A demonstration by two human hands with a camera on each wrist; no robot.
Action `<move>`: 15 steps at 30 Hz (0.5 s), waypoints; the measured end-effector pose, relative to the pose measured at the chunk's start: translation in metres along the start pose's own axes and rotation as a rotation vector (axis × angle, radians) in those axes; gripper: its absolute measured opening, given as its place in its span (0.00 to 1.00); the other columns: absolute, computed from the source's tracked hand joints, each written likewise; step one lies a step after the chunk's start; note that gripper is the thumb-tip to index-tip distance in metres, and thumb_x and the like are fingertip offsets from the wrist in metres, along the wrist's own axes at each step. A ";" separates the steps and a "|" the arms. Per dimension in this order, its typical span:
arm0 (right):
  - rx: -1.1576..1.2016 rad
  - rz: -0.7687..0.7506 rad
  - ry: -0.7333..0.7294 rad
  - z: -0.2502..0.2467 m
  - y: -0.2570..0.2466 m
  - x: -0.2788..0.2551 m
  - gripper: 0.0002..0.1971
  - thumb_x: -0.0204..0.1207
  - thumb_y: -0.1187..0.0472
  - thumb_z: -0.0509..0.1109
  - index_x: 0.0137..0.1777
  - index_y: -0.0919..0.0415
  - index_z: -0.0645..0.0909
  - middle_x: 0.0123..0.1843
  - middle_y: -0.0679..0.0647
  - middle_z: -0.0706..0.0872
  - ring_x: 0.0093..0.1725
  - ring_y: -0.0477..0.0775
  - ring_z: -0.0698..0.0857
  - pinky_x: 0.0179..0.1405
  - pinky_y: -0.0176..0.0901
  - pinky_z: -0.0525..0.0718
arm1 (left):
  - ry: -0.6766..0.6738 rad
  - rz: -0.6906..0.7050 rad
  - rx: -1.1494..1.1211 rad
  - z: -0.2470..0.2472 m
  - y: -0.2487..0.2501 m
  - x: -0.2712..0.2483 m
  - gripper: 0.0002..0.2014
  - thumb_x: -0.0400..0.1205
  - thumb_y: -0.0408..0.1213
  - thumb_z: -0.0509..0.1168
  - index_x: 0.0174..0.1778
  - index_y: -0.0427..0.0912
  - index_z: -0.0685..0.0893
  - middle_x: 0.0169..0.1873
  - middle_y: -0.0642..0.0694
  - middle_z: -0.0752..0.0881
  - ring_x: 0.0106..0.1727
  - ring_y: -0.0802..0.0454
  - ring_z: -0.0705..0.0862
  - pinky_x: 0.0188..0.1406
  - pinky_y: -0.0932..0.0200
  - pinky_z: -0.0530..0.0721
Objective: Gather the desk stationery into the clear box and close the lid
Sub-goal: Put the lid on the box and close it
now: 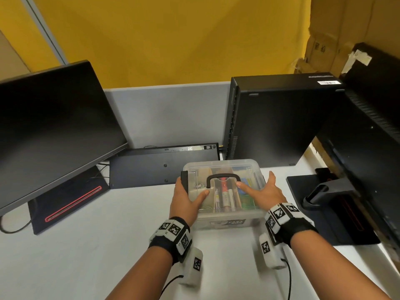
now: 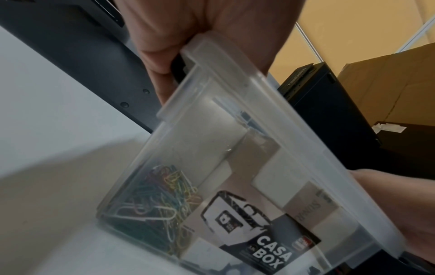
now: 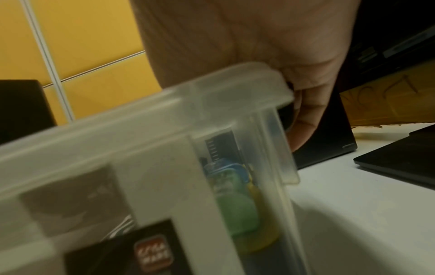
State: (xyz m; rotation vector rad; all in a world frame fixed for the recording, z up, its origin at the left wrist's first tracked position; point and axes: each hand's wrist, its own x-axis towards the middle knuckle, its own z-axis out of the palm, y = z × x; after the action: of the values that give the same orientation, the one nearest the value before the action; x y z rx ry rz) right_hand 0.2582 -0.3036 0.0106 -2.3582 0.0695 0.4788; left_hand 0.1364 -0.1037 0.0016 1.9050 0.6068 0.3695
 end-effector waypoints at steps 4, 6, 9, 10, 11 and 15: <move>-0.158 0.006 0.068 -0.006 -0.009 -0.001 0.66 0.40 0.15 0.65 0.73 0.62 0.66 0.66 0.60 0.76 0.61 0.62 0.80 0.54 0.58 0.82 | -0.022 0.034 -0.039 -0.001 0.001 0.002 0.34 0.72 0.45 0.76 0.71 0.55 0.66 0.60 0.55 0.81 0.58 0.58 0.82 0.51 0.67 0.78; -0.283 -0.021 0.108 -0.008 -0.013 -0.005 0.55 0.50 0.18 0.66 0.65 0.63 0.72 0.60 0.57 0.74 0.55 0.59 0.81 0.43 0.50 0.78 | -0.025 0.032 -0.038 -0.001 0.001 0.002 0.34 0.72 0.45 0.76 0.71 0.55 0.65 0.61 0.54 0.81 0.58 0.56 0.82 0.52 0.65 0.79; -0.307 -0.060 0.134 -0.001 -0.015 -0.009 0.51 0.60 0.22 0.64 0.71 0.65 0.67 0.65 0.59 0.72 0.58 0.61 0.81 0.44 0.51 0.78 | -0.015 0.022 -0.039 0.001 -0.003 0.003 0.35 0.71 0.48 0.76 0.71 0.56 0.66 0.62 0.54 0.81 0.60 0.54 0.83 0.59 0.56 0.83; -0.297 -0.078 0.137 0.002 -0.015 -0.010 0.52 0.63 0.24 0.63 0.75 0.66 0.63 0.69 0.60 0.71 0.63 0.62 0.80 0.50 0.54 0.79 | -0.011 0.023 -0.042 0.001 -0.004 0.003 0.35 0.71 0.48 0.76 0.71 0.56 0.66 0.62 0.54 0.82 0.60 0.54 0.83 0.60 0.52 0.83; -0.290 -0.095 0.140 0.005 -0.014 -0.010 0.54 0.65 0.25 0.63 0.79 0.65 0.57 0.74 0.61 0.69 0.68 0.63 0.77 0.57 0.56 0.79 | -0.009 0.024 -0.044 0.001 -0.005 0.003 0.35 0.70 0.49 0.76 0.71 0.56 0.66 0.62 0.54 0.82 0.60 0.54 0.83 0.61 0.49 0.84; -0.281 -0.151 0.208 0.013 -0.009 -0.011 0.53 0.69 0.27 0.60 0.83 0.62 0.49 0.81 0.60 0.63 0.77 0.61 0.67 0.70 0.58 0.71 | 0.006 0.044 -0.058 0.002 -0.005 0.003 0.34 0.71 0.47 0.76 0.70 0.58 0.67 0.61 0.56 0.81 0.60 0.57 0.82 0.60 0.54 0.82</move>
State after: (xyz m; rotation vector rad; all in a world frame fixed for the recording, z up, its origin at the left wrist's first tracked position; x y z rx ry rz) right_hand 0.2453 -0.2892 0.0120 -2.6585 -0.0851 0.1773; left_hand 0.1390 -0.1019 -0.0039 1.8645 0.5537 0.4169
